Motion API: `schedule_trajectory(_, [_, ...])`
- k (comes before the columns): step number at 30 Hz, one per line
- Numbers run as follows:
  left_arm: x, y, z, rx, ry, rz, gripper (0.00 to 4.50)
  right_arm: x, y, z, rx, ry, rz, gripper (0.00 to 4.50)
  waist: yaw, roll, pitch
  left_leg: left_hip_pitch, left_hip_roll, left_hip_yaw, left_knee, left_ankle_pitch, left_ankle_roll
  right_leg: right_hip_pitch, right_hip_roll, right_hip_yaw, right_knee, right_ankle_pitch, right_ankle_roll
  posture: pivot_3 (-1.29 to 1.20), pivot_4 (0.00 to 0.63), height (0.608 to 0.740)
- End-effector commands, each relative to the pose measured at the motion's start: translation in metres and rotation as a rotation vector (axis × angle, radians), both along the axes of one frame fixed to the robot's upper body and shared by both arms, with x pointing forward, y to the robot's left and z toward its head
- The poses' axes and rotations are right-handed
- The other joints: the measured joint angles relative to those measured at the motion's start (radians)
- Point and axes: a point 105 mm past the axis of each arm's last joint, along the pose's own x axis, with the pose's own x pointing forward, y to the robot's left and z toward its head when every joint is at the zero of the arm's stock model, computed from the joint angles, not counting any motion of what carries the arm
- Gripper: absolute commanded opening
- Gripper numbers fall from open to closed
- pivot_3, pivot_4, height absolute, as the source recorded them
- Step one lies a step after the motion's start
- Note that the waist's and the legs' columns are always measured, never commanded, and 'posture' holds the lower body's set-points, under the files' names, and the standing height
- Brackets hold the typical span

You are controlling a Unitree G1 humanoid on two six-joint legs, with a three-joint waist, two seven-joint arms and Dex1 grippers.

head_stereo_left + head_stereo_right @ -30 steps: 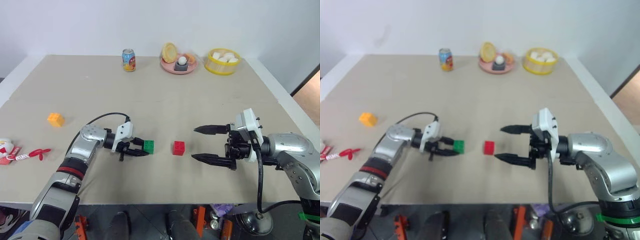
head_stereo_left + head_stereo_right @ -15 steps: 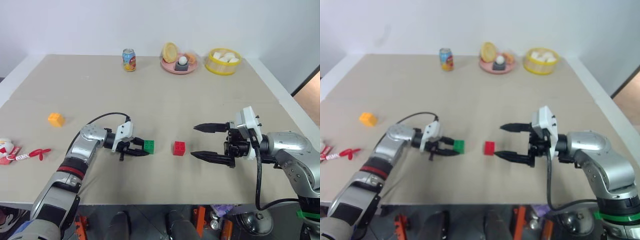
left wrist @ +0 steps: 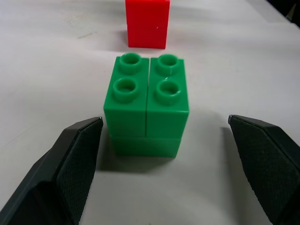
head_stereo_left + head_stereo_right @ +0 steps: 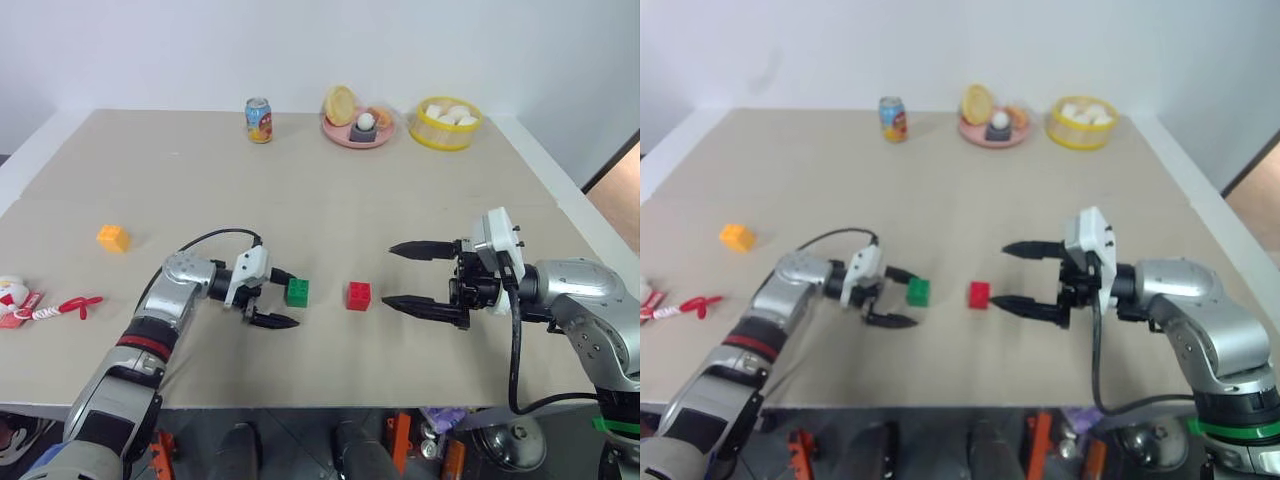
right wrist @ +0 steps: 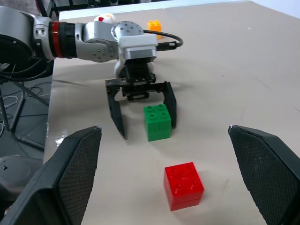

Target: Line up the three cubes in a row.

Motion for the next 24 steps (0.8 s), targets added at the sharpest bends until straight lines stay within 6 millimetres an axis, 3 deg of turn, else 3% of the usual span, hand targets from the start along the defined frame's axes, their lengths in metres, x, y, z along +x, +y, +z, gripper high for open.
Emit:
schedule_trajectory(1, [0.002,0.018,0.015,-0.027,-0.034,0.055,4.44,0.000,0.001,0.013,0.011,-0.050,0.016,4.50,-0.001,0.000,0.000,0.000,0.000,0.000,-0.001,0.000,0.000,0.000,0.000,0.000,0.000,0.000,0.000,0.00,0.150,0.740])
schedule_trajectory(6, [0.008,0.061,0.025,-0.009,-0.085,0.220,4.44,0.002,0.002,0.016,0.012,-0.055,0.026,4.50,-0.001,0.000,0.000,0.000,0.001,0.000,-0.004,0.000,0.000,-0.002,0.001,0.000,0.000,-0.001,-0.001,0.00,0.150,0.740])
schedule_trajectory(9, [0.022,0.086,0.048,-0.083,-0.166,0.437,4.44,0.006,0.004,0.021,0.027,-0.084,0.013,4.50,0.000,0.000,0.000,0.000,0.001,0.000,-0.004,0.000,0.000,-0.002,0.000,0.000,0.000,-0.002,-0.001,0.00,0.150,0.740])
schedule_trajectory(12, [0.024,0.093,0.063,-0.157,-0.179,0.561,4.44,0.010,0.006,0.026,0.044,-0.095,0.007,4.50,0.003,0.000,0.000,0.000,0.000,0.000,-0.003,0.000,0.000,-0.001,0.000,0.000,0.000,-0.001,0.000,0.00,0.150,0.740])
schedule_trajectory(16, [0.012,0.101,0.085,-0.309,-0.157,0.722,4.44,0.009,0.014,0.025,0.047,-0.091,0.045,4.50,0.001,0.000,0.000,0.000,0.001,0.001,-0.003,0.000,0.000,-0.001,0.000,0.000,0.000,-0.002,0.000,0.00,0.150,0.740])
schedule_trajectory(21, [-0.001,0.144,0.071,-0.432,-0.146,1.269,4.44,0.016,0.021,0.019,0.046,-0.081,0.067,4.50,-0.005,0.000,0.000,0.002,0.002,0.002,-0.004,0.000,0.000,0.000,0.000,0.000,0.000,-0.001,0.001,0.00,0.150,0.740])
schedule_trajectory(24, [-0.009,0.160,0.065,-0.446,-0.165,1.485,4.44,0.015,0.024,0.017,0.049,-0.074,0.089,4.50,0.001,-0.001,0.000,0.002,0.002,-0.001,-0.004,0.000,0.000,0.000,0.002,-0.001,0.000,0.000,-0.001,0.00,0.150,0.740])
